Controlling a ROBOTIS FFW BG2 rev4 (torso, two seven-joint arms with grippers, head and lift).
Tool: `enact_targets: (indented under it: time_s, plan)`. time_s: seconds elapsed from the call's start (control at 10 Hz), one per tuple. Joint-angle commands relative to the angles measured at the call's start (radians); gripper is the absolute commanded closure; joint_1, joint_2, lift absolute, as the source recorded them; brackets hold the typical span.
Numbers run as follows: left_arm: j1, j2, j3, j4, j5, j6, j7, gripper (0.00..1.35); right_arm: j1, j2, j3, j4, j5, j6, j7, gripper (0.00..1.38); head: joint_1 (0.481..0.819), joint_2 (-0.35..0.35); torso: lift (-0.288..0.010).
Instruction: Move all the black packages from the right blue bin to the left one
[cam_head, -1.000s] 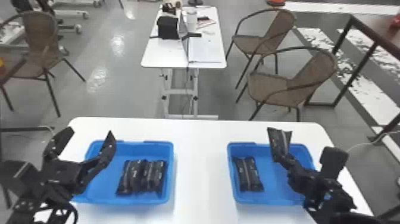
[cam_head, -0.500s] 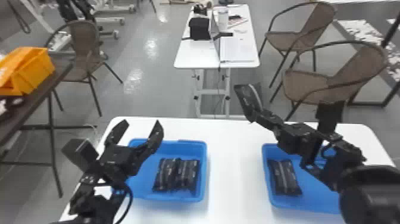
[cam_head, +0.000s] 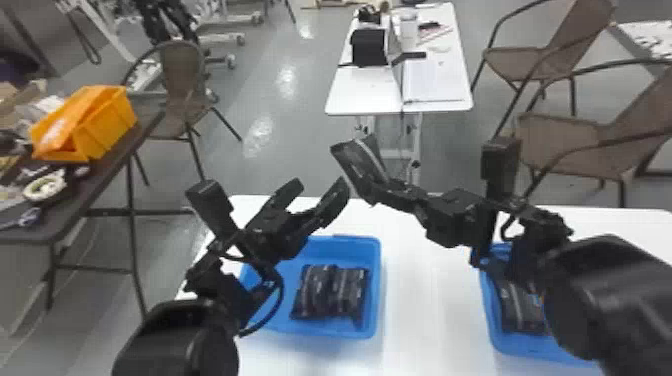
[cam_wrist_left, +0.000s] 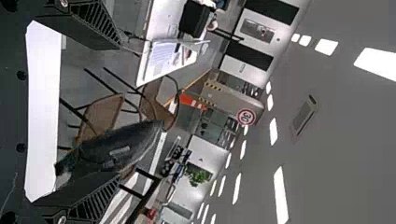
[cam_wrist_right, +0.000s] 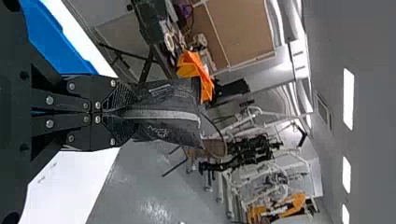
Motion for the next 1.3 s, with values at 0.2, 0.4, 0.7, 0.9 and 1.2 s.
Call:
enact_targets:
  time_s: [0.2,0.4,0.7,0.9,1.2]
  plan:
    - [-0.043,0.018,-0.050,0.041,0.030,0.020,-0.009,0.05,-0.061,-0.013,0.108,0.031,-0.078,-0.003,0.000,1.27,0.695,0.221,0.000]
    - [-0.054,0.018,-0.070,0.066,0.038,-0.003,0.008,0.17,-0.061,-0.014,0.118,0.046,-0.101,0.002,0.000,1.27,0.695,0.223,0.000]
    - [-0.032,0.009,-0.081,0.084,0.090,-0.061,0.031,1.22,-0.058,-0.013,0.118,0.051,-0.102,0.002,0.000,1.27,0.695,0.224,0.000]
    - [-0.031,0.009,-0.095,0.094,0.095,-0.120,0.029,1.22,-0.055,-0.011,0.117,0.051,-0.101,0.000,0.000,1.27,0.695,0.222,0.000]
    - [-0.018,-0.003,-0.079,0.100,0.084,-0.181,0.036,1.22,-0.012,0.018,0.048,0.074,-0.058,-0.124,0.031,0.22,0.695,0.224,0.000]
